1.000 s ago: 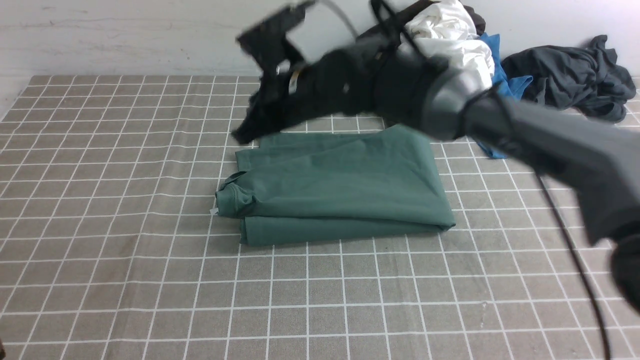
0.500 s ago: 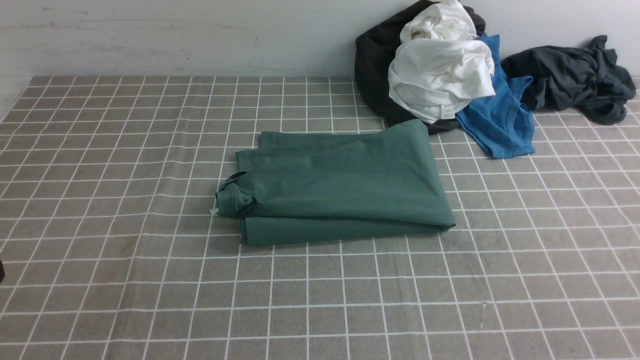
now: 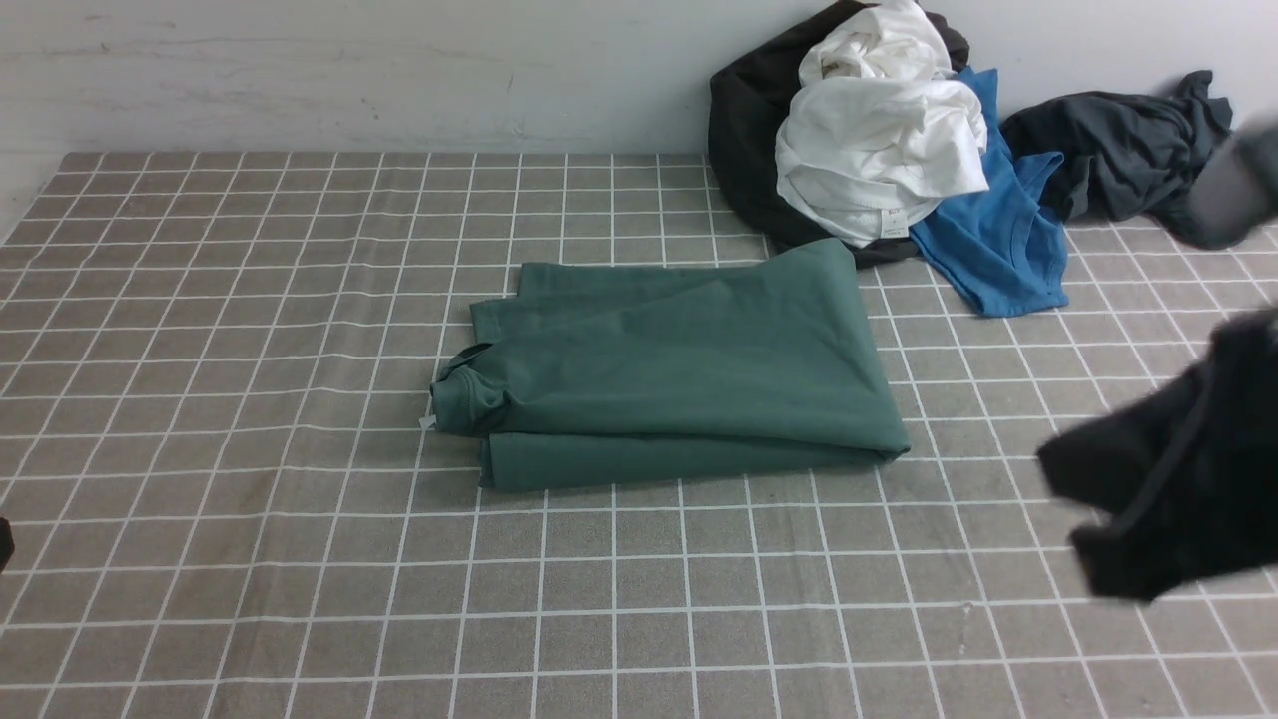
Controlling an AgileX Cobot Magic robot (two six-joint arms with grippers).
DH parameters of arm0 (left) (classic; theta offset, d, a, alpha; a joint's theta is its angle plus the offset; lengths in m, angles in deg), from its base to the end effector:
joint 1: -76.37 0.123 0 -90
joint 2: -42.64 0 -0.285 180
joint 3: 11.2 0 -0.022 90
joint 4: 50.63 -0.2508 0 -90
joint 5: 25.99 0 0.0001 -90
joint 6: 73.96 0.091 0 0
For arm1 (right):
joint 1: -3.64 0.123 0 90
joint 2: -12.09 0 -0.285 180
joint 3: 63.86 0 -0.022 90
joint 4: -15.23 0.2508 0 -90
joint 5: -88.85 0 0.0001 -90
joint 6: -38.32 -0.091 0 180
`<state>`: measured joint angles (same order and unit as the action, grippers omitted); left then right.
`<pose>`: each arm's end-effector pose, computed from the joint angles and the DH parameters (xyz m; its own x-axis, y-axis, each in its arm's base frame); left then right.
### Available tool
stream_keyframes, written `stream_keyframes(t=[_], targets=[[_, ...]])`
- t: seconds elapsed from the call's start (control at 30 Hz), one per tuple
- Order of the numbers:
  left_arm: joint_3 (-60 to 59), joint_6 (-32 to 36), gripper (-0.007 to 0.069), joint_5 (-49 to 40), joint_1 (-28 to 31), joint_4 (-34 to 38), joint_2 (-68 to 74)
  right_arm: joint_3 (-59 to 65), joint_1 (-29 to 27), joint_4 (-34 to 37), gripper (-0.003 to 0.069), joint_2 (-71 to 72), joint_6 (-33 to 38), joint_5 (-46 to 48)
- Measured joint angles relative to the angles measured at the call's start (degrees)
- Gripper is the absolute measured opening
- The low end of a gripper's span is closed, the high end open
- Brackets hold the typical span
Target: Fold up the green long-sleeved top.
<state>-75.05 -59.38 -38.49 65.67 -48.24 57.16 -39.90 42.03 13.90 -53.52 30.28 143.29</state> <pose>0.0552 -0.0113 0.2651 0.0269 0.2108 -0.9772 0.1932 0.9580 0.2120 0.1471 0.1144 0.3328 -0.7065 -0.3984 -0.5850 -0.5271 0.8478 0.0592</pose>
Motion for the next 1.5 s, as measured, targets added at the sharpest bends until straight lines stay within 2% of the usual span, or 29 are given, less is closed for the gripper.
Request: stream_keyframes(t=[0.13, 0.2, 0.43, 0.53, 0.7, 0.73, 0.9, 0.97, 1.0, 1.07, 1.13, 1.23, 1.37, 1.5], targets=[[0.0, 0.0, 0.0098, 0.0, 0.0, 0.0, 0.0, 12.5, 0.0, 9.1, -0.0011, -1.0, -2.0, -4.7], [0.0, 0.0, 0.0098, 0.0, 0.0, 0.0, 0.0, 16.2, 0.0, 11.4, -0.0011, -1.5, -2.6, -5.1], [0.0, 0.0, 0.0098, 0.0, 0.0, 0.0, 0.0, 18.4, 0.0, 12.1, -0.0011, -1.2, -3.2, -1.1], [0.0, 0.0, 0.0098, 0.0, 0.0, 0.0, 0.0, 19.8, 0.0, 8.3, -0.0011, 1.0, -3.4, -2.3], [-0.1, 0.0, 0.0098, 0.0, 0.0, 0.0, 0.0, 24.6, 0.0, -5.4, -0.0011, 15.6, -7.6, -11.1], [-0.1, 0.0, 0.0098, 0.0, 0.0, 0.0, 0.0, 25.0, 0.0, -6.5, -0.0011, 16.3, -8.0, -11.8], [-0.1, 0.0, 0.0098, 0.0, 0.0, 0.0, 0.0, 31.9, 0.0, -21.3, -0.0011, 30.9, -15.9, -23.2], [-0.1, 0.0, 0.0098, 0.0, 0.0, 0.0, 0.0, 33.5, 0.0, -24.6, -0.0011, 32.6, -17.9, -25.7], [-0.1, 0.0, 0.0098, 0.0, 0.0, 0.0, 0.0, 36.3, -0.6, -29.2, -0.0011, 35.3, -21.2, -30.0], [-0.1, 0.0, 0.0098, 0.0, 0.0, 0.0, 0.0, 40.0, -3.4, -32.3, -0.0011, 38.8, -25.0, -35.3], [-0.1, 0.0, 0.0098, 0.0, 0.0, 0.0, 0.0, 43.7, -7.4, -31.7, -0.0011, 42.3, -26.4, -40.0], [-0.1, 0.0, 0.0098, 0.0, 0.0, 0.0, 0.0, 48.8, -15.3, -26.0, -0.0011, 48.1, -24.8, -46.0], [-0.1, 0.0, 0.0098, 0.0, 0.0, 0.0, 0.0, 54.4, -24.3, -14.3, -0.0011, 56.1, -14.4, -52.4], [-0.1, 0.0, 0.0098, 0.0, 0.0, 0.0, 0.0, 54.8, -31.0, -1.7, -0.0011, 58.4, -3.9, -51.3]])
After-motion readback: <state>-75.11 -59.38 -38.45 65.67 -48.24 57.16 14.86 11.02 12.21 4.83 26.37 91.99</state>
